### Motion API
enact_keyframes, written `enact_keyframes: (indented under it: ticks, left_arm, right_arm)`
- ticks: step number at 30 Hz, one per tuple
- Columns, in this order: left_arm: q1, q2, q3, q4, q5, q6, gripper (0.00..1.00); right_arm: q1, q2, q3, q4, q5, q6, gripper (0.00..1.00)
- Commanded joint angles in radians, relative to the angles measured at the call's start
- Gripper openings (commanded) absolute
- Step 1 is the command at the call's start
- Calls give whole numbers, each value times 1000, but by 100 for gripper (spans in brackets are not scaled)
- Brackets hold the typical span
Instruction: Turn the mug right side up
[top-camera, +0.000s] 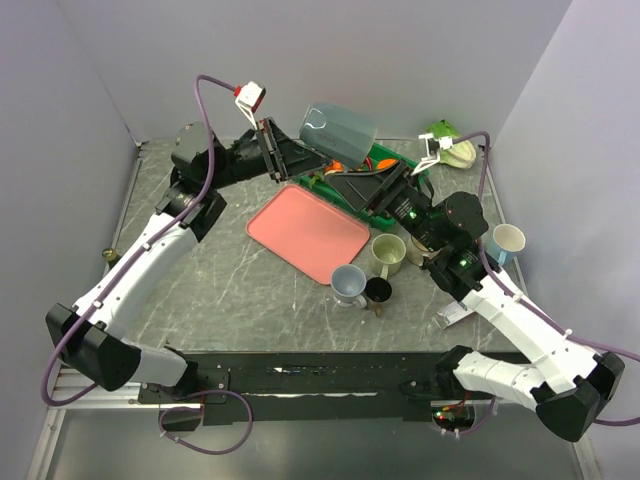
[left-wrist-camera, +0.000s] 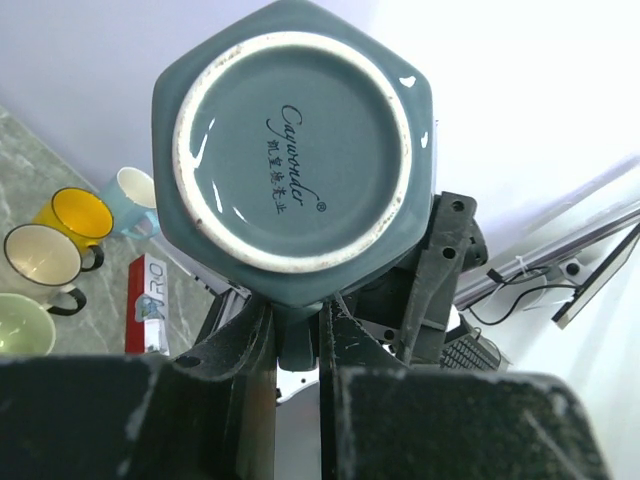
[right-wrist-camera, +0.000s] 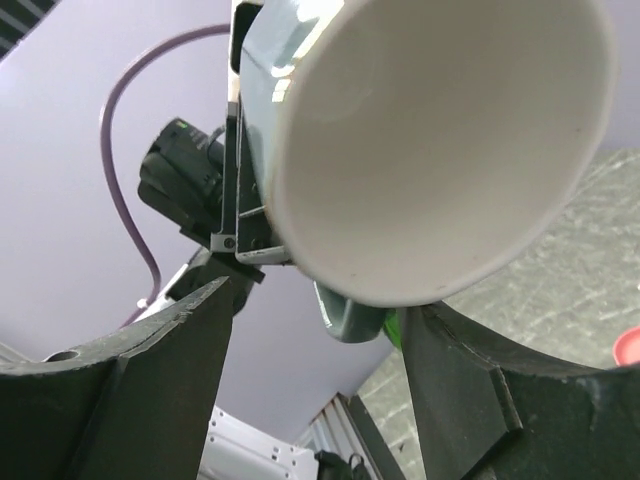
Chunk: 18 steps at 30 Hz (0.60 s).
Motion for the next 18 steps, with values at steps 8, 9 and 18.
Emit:
enact_keyframes:
  ticks: [8, 9, 18]
  left_arm:
    - [-2, -46, 5, 219, 43, -83, 1]
    - [-4, -46, -4, 226, 43, -88, 1]
    - [-16, -58, -93, 374, 61, -114, 1]
  right_arm:
    - [-12, 23, 23, 93, 27, 26, 58]
    - [-15, 26, 20, 98, 30, 33, 57]
    - [-22, 63, -13, 196, 24, 148, 35]
